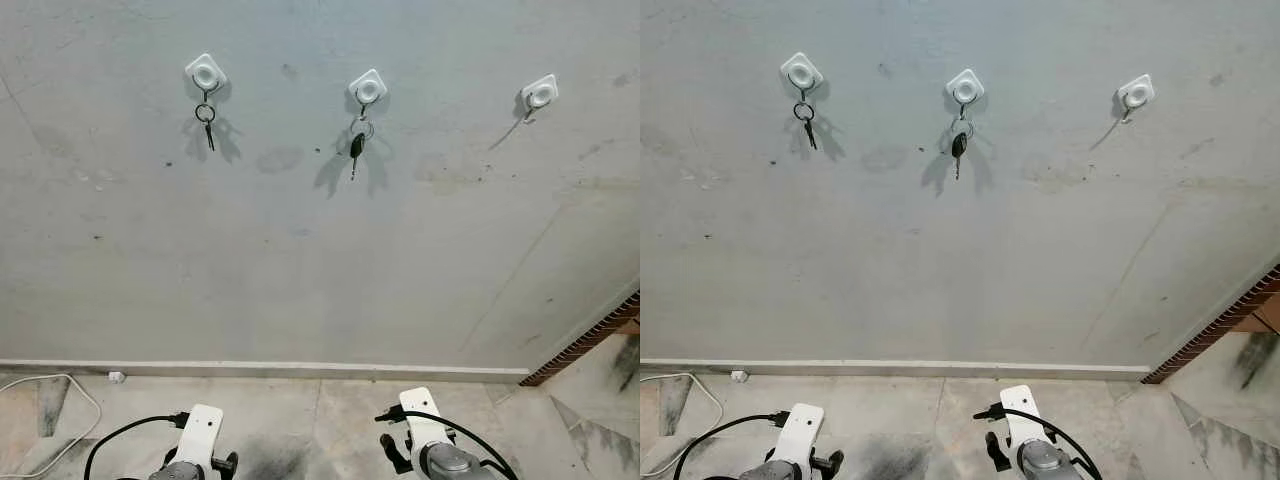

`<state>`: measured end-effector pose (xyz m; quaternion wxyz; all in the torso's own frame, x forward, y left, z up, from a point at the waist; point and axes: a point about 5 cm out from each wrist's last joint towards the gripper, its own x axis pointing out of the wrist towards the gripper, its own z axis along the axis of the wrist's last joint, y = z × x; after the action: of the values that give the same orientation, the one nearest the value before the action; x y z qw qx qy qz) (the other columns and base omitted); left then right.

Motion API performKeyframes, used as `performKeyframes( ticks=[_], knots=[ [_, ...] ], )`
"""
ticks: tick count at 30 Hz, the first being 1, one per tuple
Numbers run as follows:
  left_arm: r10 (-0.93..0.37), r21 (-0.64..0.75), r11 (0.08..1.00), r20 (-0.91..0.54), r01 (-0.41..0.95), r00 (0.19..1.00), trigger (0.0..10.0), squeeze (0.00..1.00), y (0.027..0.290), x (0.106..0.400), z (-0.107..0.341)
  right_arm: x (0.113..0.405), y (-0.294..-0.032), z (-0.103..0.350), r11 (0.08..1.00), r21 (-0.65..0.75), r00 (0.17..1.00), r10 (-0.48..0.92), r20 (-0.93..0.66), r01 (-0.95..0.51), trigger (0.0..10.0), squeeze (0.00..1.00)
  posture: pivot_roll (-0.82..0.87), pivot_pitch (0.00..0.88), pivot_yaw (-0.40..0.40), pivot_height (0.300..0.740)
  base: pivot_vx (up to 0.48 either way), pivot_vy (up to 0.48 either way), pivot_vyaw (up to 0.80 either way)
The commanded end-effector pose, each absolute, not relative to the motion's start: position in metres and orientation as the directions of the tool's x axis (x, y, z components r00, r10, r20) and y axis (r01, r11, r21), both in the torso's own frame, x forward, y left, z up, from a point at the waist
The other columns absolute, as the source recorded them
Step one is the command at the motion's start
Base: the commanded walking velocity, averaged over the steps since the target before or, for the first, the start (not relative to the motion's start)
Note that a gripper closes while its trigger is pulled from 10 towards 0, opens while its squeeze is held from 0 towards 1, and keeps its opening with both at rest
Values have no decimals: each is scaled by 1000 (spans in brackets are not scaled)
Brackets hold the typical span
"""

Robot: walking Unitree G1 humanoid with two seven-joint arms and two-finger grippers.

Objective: Hang keys on a hook

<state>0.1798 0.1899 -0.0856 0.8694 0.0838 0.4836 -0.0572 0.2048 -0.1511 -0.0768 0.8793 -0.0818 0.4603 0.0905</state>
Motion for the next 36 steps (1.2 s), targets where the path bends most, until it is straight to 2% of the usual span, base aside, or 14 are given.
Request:
performKeyframes(
  ticks=[1, 36],
  knots=[
    [-19, 92, 977, -863, 194, 506, 10000, 0, 193, 176, -87, 202, -154, -78, 971, -65, 549, 75, -832, -231, 10000, 0, -27, 0, -32, 740, -255, 0, 0],
    [-31, 100, 966, -870, 238, 492, 10000, 0, 185, 172, -90, 197, -159, -81, 965, -88, 540, 62, -839, -247, 10000, 0, -41, 0, -28, 740, -279, 0, 0]
  ],
)
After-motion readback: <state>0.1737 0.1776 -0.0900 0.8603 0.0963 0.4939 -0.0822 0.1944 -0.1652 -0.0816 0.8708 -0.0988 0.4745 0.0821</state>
